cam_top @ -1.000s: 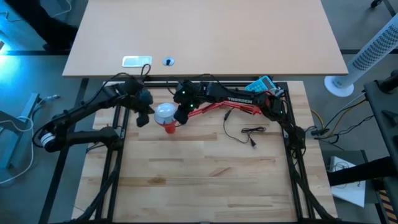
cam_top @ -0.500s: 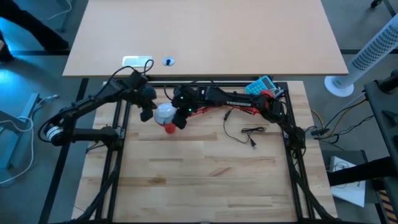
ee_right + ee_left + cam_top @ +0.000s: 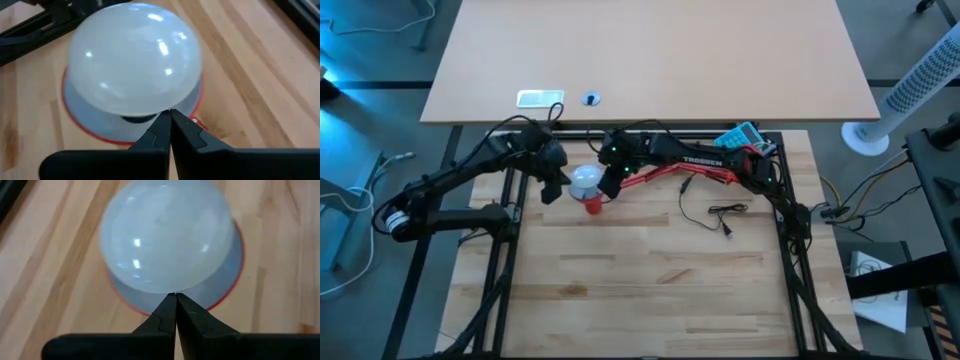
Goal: Screw lightbulb
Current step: Remove the lightbulb from the orange desk lamp
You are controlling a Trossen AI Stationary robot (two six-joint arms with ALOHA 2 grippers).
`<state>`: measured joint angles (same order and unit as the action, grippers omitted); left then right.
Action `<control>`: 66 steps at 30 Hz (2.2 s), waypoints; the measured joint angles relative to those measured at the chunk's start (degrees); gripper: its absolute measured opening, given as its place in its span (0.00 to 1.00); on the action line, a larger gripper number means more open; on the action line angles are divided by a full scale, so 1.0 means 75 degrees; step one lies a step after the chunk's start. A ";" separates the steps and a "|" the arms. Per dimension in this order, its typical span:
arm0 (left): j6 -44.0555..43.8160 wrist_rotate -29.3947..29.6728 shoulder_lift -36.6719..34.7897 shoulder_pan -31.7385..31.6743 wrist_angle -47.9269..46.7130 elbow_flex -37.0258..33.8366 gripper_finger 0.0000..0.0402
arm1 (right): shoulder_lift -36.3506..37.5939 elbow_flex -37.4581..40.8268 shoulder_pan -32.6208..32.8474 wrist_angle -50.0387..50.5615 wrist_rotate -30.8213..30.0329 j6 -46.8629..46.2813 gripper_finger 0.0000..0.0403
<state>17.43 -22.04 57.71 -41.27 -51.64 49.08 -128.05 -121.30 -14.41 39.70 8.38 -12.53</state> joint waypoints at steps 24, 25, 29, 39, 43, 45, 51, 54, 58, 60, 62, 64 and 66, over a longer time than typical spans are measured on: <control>0.0751 0.0029 0.0940 -0.0320 0.0420 0.0038 0.00 | 0.0052 -0.0152 0.0441 -0.0128 0.0493 -0.0472 0.00; 0.0692 0.0022 0.0883 -0.0283 0.0376 0.0081 0.00 | 0.0052 -0.0152 0.0412 -0.0125 0.0493 -0.0466 0.00; 0.0446 0.0007 0.0455 -0.0123 0.0219 0.0103 0.00 | 0.0052 -0.0150 0.0250 -0.0079 0.0459 -0.0344 0.00; -0.0182 -0.0112 -0.0360 0.0508 -0.0205 0.0140 0.00 | 0.0052 -0.0149 -0.0224 -0.0002 0.0399 -0.0263 0.00; -0.0009 0.0410 -0.0479 0.0357 -0.0372 0.0157 0.00 | 0.0055 -0.0157 -0.0231 -0.0006 0.0461 -0.0320 0.00; 0.0249 0.0605 -0.0406 0.0094 -0.0317 0.0159 0.00 | 0.0055 -0.0157 -0.0155 -0.0009 0.0500 -0.0384 0.00; 0.1104 0.0614 0.0513 -0.0959 -0.0082 0.0128 0.00 | 0.0055 -0.0160 0.0155 -0.0013 0.0539 -0.0446 0.00; 0.1409 0.0676 0.1091 -0.1357 -0.0003 0.0312 0.00 | 0.0037 -0.0163 0.0260 -0.0009 0.0542 -0.0466 0.00; 0.1668 0.0684 0.1655 -0.1554 0.0163 0.0731 0.00 | 0.0003 -0.0163 0.0355 -0.0032 0.0487 -0.0466 0.00; 0.1673 0.0674 0.1814 -0.1563 0.0299 0.0969 0.00 | -0.0006 -0.0163 0.0364 -0.0023 0.0487 -0.0466 0.00; 0.1676 0.0635 0.2013 -0.1552 0.0272 0.1262 0.00 | -0.0009 -0.0163 0.0354 -0.0023 0.0470 -0.0468 0.00; 0.1674 0.0518 0.2128 -0.1548 0.0270 0.1478 0.00 | -0.0009 -0.0163 0.0340 -0.0023 0.0337 -0.0463 0.00; 0.1678 0.0469 0.2208 -0.1548 0.0110 0.1638 0.00 | -0.0011 -0.0163 0.0301 -0.0023 0.0177 -0.0461 0.00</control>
<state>30.02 -18.52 74.27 -52.88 -50.81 61.36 -128.13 -122.52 -12.15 39.53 9.71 -15.99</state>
